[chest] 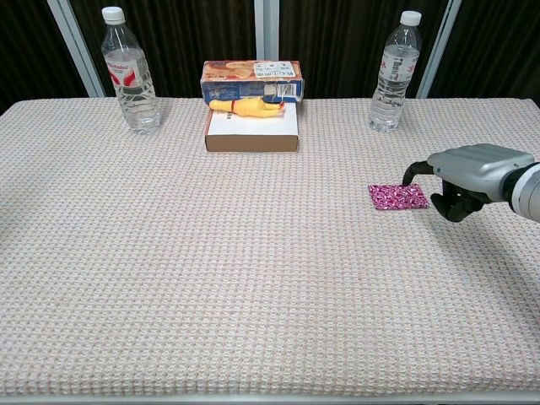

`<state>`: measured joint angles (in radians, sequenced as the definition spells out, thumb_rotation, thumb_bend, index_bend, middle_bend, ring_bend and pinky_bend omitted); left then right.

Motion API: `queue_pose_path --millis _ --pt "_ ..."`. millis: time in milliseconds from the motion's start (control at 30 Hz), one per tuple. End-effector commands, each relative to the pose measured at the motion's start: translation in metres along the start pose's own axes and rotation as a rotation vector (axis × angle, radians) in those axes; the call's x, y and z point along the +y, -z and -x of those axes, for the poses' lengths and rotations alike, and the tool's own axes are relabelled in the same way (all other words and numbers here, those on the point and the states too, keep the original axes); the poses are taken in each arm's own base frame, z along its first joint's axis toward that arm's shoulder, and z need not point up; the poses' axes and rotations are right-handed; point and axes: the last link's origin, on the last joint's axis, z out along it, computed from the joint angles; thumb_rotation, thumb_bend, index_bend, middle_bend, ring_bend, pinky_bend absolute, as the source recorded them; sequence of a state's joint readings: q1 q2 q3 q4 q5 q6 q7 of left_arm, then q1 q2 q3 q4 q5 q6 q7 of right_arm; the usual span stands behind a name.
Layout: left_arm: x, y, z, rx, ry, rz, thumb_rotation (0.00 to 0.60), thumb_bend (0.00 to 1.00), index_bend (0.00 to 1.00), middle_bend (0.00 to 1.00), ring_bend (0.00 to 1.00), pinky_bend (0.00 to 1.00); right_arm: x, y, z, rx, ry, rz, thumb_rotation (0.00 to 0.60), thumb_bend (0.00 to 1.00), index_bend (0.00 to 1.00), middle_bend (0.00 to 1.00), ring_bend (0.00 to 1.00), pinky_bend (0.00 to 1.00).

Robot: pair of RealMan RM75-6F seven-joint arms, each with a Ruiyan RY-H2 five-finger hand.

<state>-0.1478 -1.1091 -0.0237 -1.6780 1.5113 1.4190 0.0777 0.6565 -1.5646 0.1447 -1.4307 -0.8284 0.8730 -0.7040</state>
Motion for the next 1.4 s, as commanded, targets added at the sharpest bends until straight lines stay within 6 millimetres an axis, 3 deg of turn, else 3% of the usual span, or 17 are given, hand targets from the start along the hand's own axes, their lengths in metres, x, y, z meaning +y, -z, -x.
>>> queue_pose_path --millis 33,433,967,1400 --pt "0.0 0.0 0.0 -0.001 -0.001 0.0 0.6 0.05 0.26 0.22 0.13 0.26 -0.005 -0.005 0.002 -0.012 -0.003 0.001 0.6 0.62 0.2 1.0 1.0 1.0" --pt "-0.001 -0.001 0.001 -0.005 0.001 -0.003 0.6 0.05 0.26 0.22 0.13 0.26 -0.016 -0.013 0.01 -0.04 -0.001 0.006 0.6 0.63 0.21 1.0 1.0 1.0" --pt "0.0 -0.003 0.003 0.002 0.001 -0.003 0.6 0.05 0.26 0.22 0.13 0.26 0.0 -0.014 0.012 -0.055 0.025 0.064 0.6 0.63 0.22 1.0 1.0 1.0" --pt "0.0 -0.003 0.004 -0.003 -0.001 -0.003 0.6 0.05 0.26 0.22 0.13 0.26 0.001 -0.014 0.006 -0.035 0.004 0.068 0.6 0.63 0.25 1.0 1.0 1.0"
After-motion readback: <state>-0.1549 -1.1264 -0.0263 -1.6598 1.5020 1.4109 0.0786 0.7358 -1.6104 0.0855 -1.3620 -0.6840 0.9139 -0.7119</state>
